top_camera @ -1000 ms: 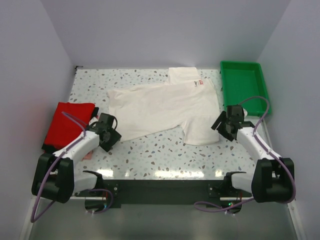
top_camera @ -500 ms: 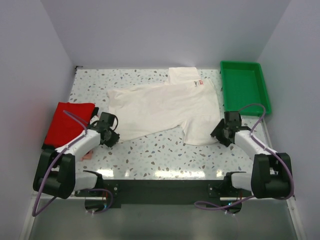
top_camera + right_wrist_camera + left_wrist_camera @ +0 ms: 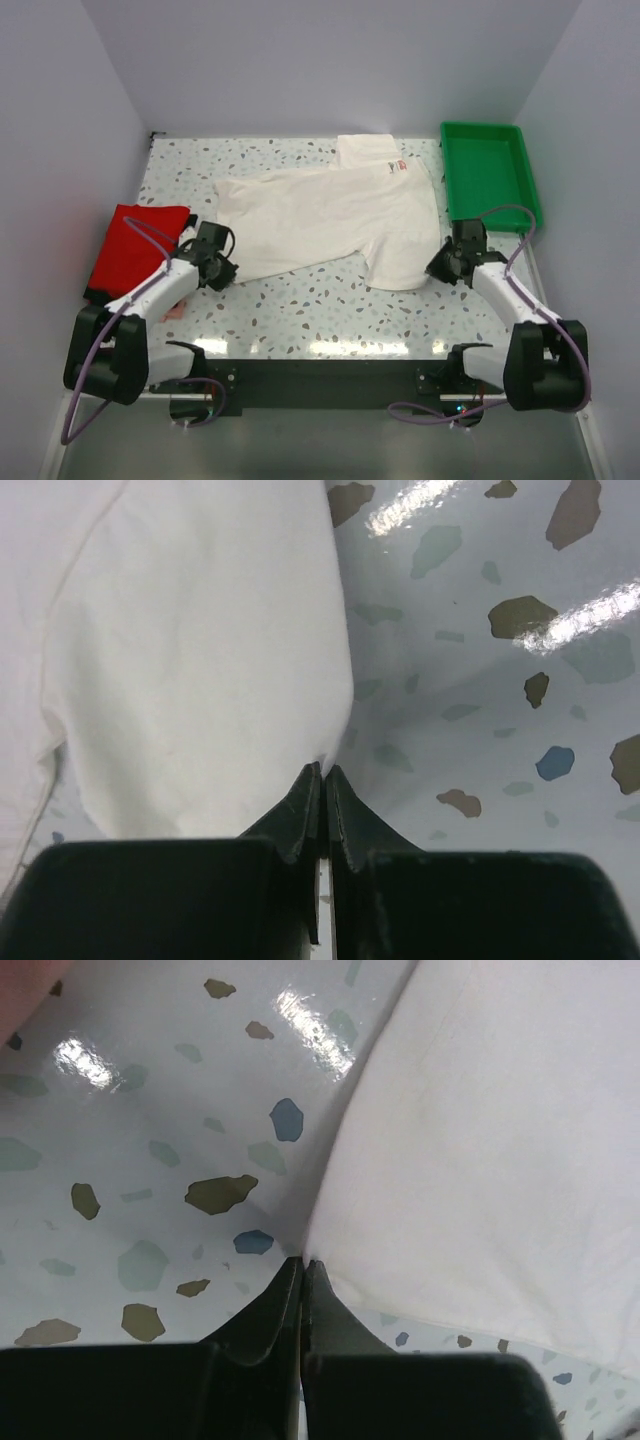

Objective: Fold and stack the t-shirts
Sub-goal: Flatten the tshirt out

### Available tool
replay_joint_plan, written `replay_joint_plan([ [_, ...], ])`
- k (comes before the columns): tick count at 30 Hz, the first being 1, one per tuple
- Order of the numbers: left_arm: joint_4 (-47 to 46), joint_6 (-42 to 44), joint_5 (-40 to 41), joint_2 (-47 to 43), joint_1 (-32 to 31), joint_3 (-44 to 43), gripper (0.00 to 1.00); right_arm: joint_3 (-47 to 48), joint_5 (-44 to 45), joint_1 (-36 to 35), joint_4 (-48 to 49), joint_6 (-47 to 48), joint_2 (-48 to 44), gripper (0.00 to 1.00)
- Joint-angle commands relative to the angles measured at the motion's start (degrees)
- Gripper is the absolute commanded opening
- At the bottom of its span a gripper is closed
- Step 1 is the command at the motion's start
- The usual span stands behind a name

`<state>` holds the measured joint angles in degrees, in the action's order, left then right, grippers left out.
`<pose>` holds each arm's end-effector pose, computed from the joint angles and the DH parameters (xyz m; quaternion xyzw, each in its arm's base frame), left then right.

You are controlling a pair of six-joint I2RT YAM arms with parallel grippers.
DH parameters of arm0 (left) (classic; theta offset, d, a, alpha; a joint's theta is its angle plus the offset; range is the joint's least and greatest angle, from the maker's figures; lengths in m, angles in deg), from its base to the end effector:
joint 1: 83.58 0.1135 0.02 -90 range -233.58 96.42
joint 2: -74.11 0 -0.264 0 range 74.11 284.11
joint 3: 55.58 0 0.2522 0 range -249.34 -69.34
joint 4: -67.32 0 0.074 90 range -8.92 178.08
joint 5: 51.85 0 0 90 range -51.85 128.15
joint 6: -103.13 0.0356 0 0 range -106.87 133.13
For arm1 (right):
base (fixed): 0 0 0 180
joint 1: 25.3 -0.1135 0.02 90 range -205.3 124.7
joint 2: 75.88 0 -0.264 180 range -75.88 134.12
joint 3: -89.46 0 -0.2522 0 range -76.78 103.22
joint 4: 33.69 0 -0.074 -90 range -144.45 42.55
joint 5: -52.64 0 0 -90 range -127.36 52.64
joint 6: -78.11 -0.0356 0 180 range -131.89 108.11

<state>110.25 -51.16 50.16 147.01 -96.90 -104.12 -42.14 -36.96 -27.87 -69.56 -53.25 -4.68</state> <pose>0.2101 -0.0421 0.1614 -0.4381 0.8713 -0.0428 0.2169 0.2242 0.0098 0.1721 0.3206 0.9079 0.0979 0.2517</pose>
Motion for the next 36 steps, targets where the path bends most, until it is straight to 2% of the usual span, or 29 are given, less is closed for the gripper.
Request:
replay_joint_plan([
  [1, 3.6, 1.4, 2.9, -5.8, -0.3, -3.3, 0.00, 3.8, -1.0, -0.1, -4.2, 0.8, -6.8, 0.00],
  [9, 8.6, 3.0, 4.3, -15.4, -0.2, -4.5, 0.00, 7.3, -1.0, 0.0, -15.4, 2.8, -21.1, 0.00],
  [13, 11.0, 4.4, 4.6, -21.9, -0.2, -5.4, 0.00, 11.9, -0.6, -0.1, -20.8, 3.6, -28.1, 0.00],
  [22, 18.5, 4.4, 5.4, -31.6, -0.2, -8.0, 0.00, 19.9, 0.3, -0.1, -33.3, 4.5, -38.4, 0.00],
  [29, 24.0, 2.9, 5.5, -36.7, -0.2, -6.3, 0.00, 20.6, -0.3, -0.1, -42.1, 4.0, -45.4, 0.00],
  [36, 29.6, 2.0, 8.6, -40.6, -0.2, -8.5, 0.00, 21.9, -1.8, -0.1, -46.1, 3.7, -49.8, 0.00],
])
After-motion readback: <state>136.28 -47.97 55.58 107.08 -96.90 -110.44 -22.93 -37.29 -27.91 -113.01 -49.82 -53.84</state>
